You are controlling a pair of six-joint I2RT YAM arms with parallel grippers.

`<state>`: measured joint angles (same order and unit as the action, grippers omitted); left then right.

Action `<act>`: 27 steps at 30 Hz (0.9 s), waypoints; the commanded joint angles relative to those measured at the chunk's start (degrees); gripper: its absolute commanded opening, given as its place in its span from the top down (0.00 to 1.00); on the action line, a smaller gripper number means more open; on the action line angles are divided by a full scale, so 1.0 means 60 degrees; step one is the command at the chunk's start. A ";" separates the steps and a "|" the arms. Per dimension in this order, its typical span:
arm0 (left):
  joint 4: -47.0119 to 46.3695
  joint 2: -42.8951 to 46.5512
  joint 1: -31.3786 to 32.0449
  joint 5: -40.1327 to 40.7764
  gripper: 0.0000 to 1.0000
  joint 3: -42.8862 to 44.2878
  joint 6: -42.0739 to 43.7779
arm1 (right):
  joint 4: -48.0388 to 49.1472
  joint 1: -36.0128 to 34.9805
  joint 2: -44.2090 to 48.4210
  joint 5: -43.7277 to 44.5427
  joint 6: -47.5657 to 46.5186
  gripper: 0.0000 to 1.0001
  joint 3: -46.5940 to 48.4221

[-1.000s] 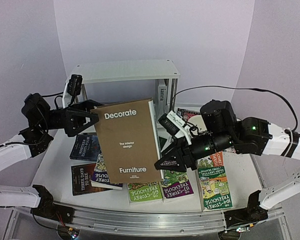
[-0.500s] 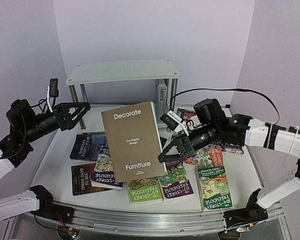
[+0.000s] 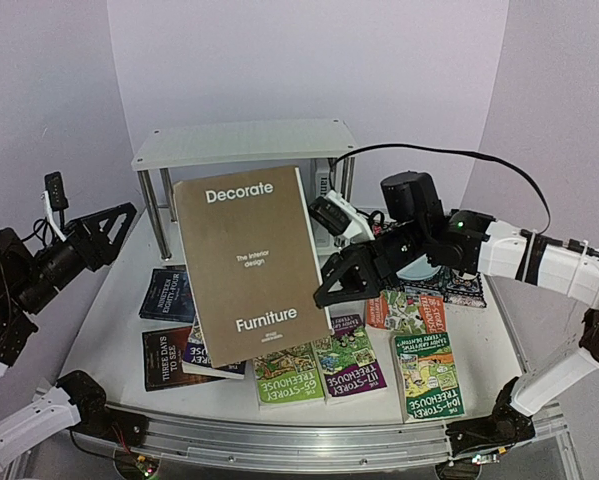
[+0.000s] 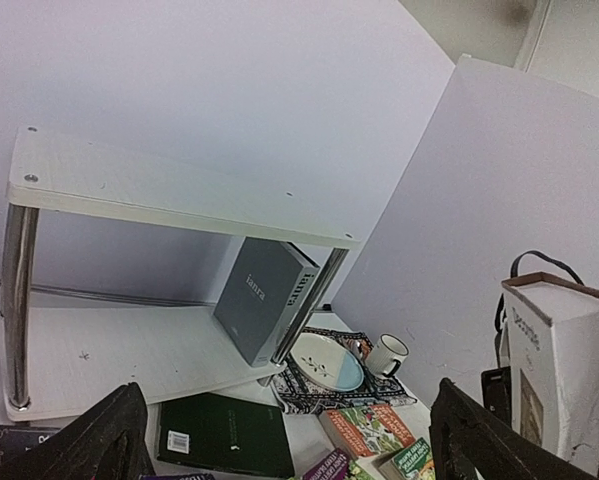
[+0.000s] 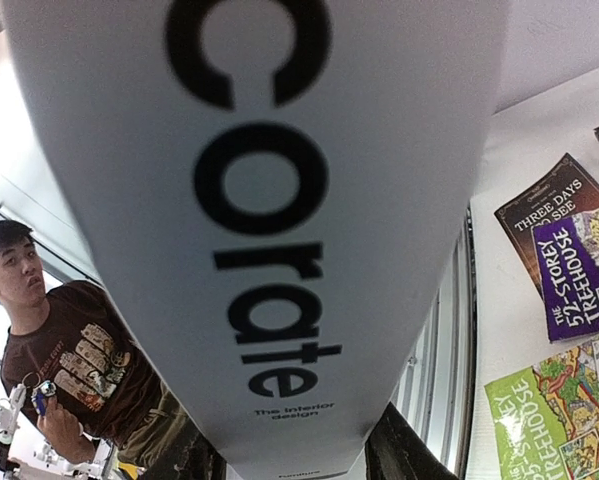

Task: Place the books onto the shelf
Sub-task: Place the book on the shelf.

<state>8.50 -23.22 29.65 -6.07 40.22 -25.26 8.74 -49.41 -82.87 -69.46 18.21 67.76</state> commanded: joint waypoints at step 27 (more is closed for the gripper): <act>0.0267 -0.0261 -0.0016 -0.0254 0.00 -0.0200 0.0289 | -0.1308 0.0062 -0.0567 0.4364 -0.1884 0.68 0.0375</act>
<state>11.44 -24.07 29.65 -6.08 36.73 -24.82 5.24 -49.31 -85.36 -58.59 12.71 68.66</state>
